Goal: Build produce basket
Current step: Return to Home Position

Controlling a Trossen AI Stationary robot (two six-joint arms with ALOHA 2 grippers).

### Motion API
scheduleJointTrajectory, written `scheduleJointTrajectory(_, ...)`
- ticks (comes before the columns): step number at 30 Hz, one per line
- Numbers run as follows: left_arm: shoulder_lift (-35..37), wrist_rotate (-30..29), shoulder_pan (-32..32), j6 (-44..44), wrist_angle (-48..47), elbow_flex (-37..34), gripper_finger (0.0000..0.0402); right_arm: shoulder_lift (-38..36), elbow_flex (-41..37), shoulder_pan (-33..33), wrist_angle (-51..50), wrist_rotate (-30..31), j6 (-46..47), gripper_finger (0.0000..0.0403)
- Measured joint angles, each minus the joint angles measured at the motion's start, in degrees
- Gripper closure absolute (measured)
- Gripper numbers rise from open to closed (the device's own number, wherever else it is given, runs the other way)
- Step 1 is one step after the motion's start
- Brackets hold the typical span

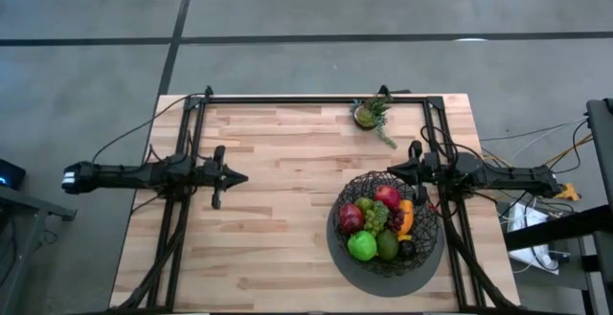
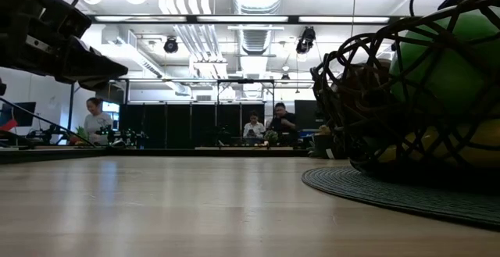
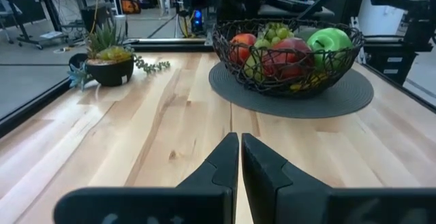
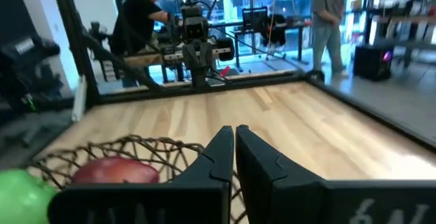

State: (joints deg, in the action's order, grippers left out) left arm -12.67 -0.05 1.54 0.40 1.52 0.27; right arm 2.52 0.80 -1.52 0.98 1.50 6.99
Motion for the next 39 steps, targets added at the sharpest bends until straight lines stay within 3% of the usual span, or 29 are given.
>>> scheduleJointTrajectory(4, 0.07, 0.0, 0.0, 0.01, 0.02, 0.0, 0.04, -0.02, -0.02, 0.0, 0.57, 0.08, -3.92, 0.0394)
scheduleJointTrajectory(39, 0.05, 0.02, 0.0, 0.01, 0.09, -0.02, 0.04, 0.0, -0.04, 0.0, 0.91, 0.07, -4.03, 0.0394)
